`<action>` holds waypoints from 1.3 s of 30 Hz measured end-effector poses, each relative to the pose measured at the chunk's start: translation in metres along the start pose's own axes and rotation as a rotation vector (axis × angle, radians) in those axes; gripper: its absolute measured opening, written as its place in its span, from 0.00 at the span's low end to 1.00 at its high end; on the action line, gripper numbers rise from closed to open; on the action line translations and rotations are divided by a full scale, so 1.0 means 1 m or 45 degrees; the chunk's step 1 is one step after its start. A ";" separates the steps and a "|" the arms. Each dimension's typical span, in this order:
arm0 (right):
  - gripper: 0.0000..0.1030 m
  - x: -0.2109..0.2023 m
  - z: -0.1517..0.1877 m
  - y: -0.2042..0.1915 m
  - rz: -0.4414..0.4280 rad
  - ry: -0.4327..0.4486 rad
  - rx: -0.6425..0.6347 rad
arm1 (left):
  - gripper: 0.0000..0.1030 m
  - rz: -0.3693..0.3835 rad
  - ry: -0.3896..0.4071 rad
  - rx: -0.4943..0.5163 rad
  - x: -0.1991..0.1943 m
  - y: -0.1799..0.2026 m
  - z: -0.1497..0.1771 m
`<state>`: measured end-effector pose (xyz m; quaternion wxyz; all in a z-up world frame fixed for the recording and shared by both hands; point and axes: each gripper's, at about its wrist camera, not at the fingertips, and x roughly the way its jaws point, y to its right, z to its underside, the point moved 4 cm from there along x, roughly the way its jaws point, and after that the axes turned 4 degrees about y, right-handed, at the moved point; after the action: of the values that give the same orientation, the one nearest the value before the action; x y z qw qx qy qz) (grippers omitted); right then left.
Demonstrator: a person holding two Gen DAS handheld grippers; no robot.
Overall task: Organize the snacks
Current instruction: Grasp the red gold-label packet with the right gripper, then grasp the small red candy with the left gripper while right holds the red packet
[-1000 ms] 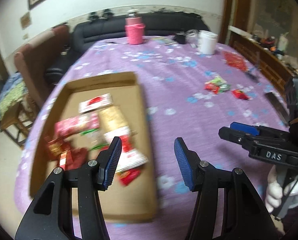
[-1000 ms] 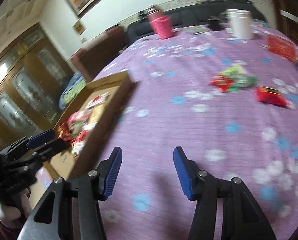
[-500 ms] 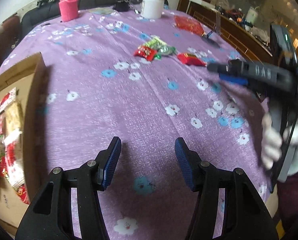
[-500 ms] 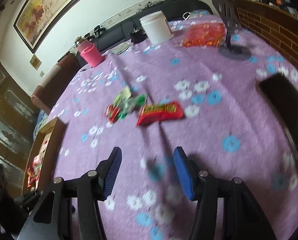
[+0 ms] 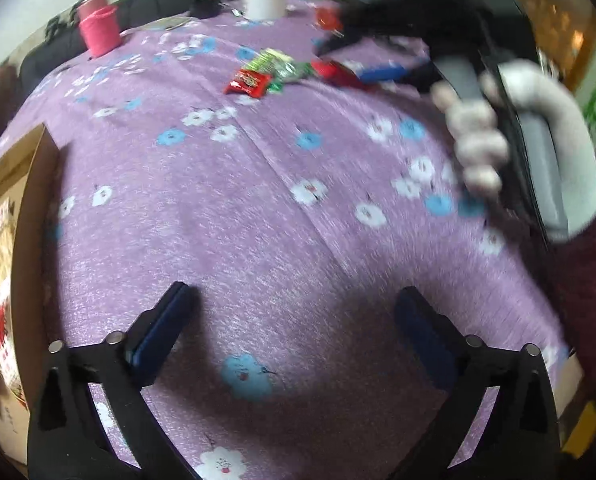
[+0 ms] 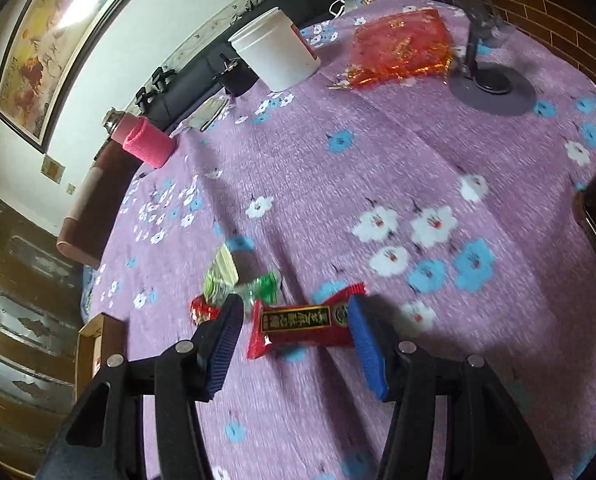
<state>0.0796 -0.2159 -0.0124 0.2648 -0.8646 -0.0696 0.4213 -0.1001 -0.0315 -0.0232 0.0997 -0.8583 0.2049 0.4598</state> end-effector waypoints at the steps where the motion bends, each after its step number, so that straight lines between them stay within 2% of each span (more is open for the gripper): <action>1: 0.57 0.003 -0.001 -0.002 0.015 0.011 -0.006 | 0.99 -0.016 -0.002 0.016 0.001 0.002 0.000; 4: 0.65 0.007 -0.003 -0.008 0.040 0.042 -0.020 | 0.99 0.000 0.003 -0.014 0.001 -0.001 0.001; 8: 0.66 0.013 0.002 -0.019 0.099 0.071 -0.152 | 0.99 0.044 0.024 -0.061 -0.002 -0.007 0.000; 9: 0.64 0.013 0.004 -0.021 0.116 0.064 -0.202 | 0.99 0.074 0.031 -0.094 -0.003 -0.010 -0.001; 10: 0.49 0.013 0.006 -0.023 0.140 0.059 -0.238 | 0.98 0.107 0.032 -0.131 -0.005 -0.015 -0.004; 11: 0.48 0.012 0.009 -0.023 0.136 0.045 -0.247 | 0.94 0.138 0.032 -0.167 -0.007 -0.020 -0.006; 13: 0.43 0.009 0.015 -0.025 0.035 0.007 -0.254 | 0.93 0.178 0.041 -0.253 -0.011 -0.035 -0.013; 15: 0.42 0.007 0.026 -0.031 -0.093 -0.046 -0.280 | 0.92 0.152 0.072 -0.319 -0.016 -0.054 -0.023; 17: 0.42 0.008 0.040 -0.041 -0.288 -0.161 -0.316 | 0.92 0.122 0.095 -0.378 -0.019 -0.072 -0.036; 18: 0.43 0.008 0.044 -0.044 -0.338 -0.197 -0.327 | 0.92 0.120 0.107 -0.395 -0.020 -0.077 -0.042; 23: 0.43 0.005 0.045 -0.042 -0.266 -0.162 -0.366 | 0.92 0.098 0.160 -0.388 -0.005 -0.092 -0.084; 25: 0.42 0.001 0.042 -0.038 -0.212 -0.135 -0.370 | 0.92 0.132 0.151 -0.406 0.009 -0.095 -0.100; 28: 0.42 -0.007 0.040 -0.033 -0.212 -0.118 -0.353 | 0.92 0.192 0.131 -0.446 0.033 -0.095 -0.124; 32: 0.42 -0.008 0.045 -0.039 -0.192 -0.142 -0.417 | 0.92 0.224 0.112 -0.464 0.062 -0.090 -0.152; 33: 0.42 -0.006 0.047 -0.041 -0.186 -0.155 -0.435 | 0.90 0.221 0.109 -0.438 0.072 -0.086 -0.160; 34: 0.42 -0.004 0.048 -0.042 -0.190 -0.170 -0.440 | 0.81 0.215 0.101 -0.412 0.078 -0.083 -0.163; 35: 0.42 -0.003 0.050 -0.043 -0.199 -0.185 -0.438 | 0.68 0.202 0.080 -0.380 0.086 -0.079 -0.164; 36: 0.42 -0.001 0.051 -0.042 -0.206 -0.206 -0.433 | 0.61 0.176 0.041 -0.335 0.095 -0.074 -0.164; 37: 0.43 0.001 0.052 -0.041 -0.218 -0.218 -0.423 | 0.53 0.133 0.074 -0.284 0.095 -0.071 -0.164; 38: 0.43 0.000 0.052 -0.041 -0.226 -0.225 -0.421 | 0.34 0.118 0.073 -0.236 0.095 -0.067 -0.162; 39: 0.43 0.001 0.052 -0.041 -0.237 -0.235 -0.421 | 0.33 0.123 0.056 -0.224 0.093 -0.066 -0.158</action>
<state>0.0444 -0.1596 -0.0178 0.1494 -0.8438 -0.2413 0.4554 0.0935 -0.0532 -0.0130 -0.0028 -0.8628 0.2071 0.4611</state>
